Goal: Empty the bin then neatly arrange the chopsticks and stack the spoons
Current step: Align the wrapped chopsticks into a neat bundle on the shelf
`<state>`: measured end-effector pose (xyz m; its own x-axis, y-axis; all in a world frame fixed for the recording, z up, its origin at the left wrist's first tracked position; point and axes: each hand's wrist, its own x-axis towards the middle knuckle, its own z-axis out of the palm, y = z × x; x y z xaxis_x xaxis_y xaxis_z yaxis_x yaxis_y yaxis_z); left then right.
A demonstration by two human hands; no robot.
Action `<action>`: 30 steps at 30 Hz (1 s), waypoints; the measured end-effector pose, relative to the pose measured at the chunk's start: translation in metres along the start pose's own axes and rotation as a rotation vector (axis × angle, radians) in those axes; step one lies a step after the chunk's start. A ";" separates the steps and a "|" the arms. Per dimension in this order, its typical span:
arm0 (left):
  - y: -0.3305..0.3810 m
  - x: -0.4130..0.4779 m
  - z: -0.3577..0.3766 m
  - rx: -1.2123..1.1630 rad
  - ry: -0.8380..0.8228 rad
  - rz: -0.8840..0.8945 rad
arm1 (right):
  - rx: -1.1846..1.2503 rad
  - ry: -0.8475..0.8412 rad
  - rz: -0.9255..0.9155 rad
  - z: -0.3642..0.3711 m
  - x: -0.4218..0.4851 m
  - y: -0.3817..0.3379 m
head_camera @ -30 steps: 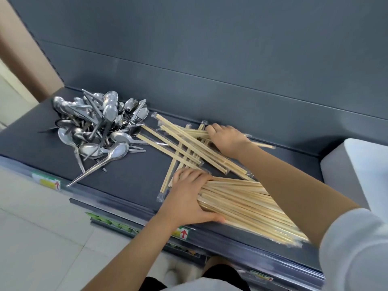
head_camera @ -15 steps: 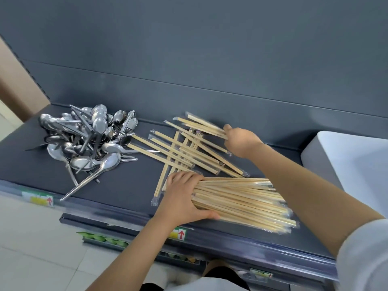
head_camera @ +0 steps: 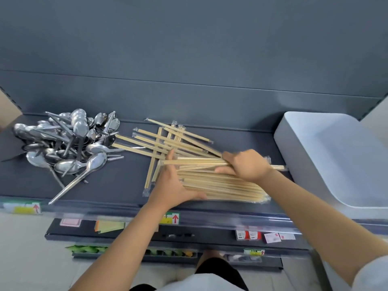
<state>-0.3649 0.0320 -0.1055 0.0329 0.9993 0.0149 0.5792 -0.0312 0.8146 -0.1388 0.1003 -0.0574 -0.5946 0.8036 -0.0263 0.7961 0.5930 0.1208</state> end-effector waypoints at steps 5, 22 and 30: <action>0.000 0.001 -0.001 -0.049 0.016 0.029 | -0.014 0.069 -0.036 0.006 -0.019 0.000; -0.003 0.000 -0.003 -0.092 -0.006 0.035 | 0.013 -0.020 0.075 0.006 -0.036 0.014; -0.005 0.001 -0.002 -0.059 -0.006 0.060 | 0.134 0.062 0.089 0.015 -0.044 0.017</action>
<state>-0.3694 0.0333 -0.1086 0.0708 0.9956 0.0612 0.5275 -0.0895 0.8448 -0.0970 0.0756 -0.0688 -0.5237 0.8509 0.0400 0.8513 0.5246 -0.0135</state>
